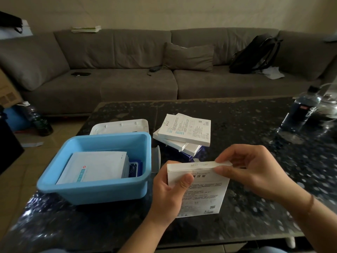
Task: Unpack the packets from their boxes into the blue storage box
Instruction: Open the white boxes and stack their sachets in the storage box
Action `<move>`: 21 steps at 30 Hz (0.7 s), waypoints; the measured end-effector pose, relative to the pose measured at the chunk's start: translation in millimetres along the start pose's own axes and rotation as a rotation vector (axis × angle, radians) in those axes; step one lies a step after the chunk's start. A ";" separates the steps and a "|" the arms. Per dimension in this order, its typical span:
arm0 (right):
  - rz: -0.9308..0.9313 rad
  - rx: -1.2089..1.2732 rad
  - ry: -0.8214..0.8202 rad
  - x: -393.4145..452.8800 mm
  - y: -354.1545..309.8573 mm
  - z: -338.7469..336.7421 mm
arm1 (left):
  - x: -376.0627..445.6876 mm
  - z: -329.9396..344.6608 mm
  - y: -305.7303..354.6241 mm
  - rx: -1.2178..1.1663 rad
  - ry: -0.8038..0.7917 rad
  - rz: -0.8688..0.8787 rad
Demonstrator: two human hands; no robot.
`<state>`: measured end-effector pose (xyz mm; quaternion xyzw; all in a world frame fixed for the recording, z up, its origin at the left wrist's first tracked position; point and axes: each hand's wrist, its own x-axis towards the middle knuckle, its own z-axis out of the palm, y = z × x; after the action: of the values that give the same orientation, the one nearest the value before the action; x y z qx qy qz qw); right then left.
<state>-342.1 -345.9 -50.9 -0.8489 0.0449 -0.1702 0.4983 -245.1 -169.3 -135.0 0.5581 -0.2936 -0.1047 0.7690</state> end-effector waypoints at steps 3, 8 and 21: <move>-0.021 -0.023 0.003 0.9 -5.9 -1.0 | -2.5 2.1 1.2 -0.007 -0.006 0.009; 0.032 -0.059 0.038 8.7 -7.2 5.9 | -12.7 6.4 6.2 0.000 0.012 0.040; -0.056 -0.238 0.517 -27.7 -18.5 26.3 | -39.4 13.8 32.4 0.276 0.158 0.163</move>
<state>-361.1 -308.1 -53.5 -0.8309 0.1667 -0.3880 0.3623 -290.1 -149.5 -115.6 0.6391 -0.2883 0.0436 0.7117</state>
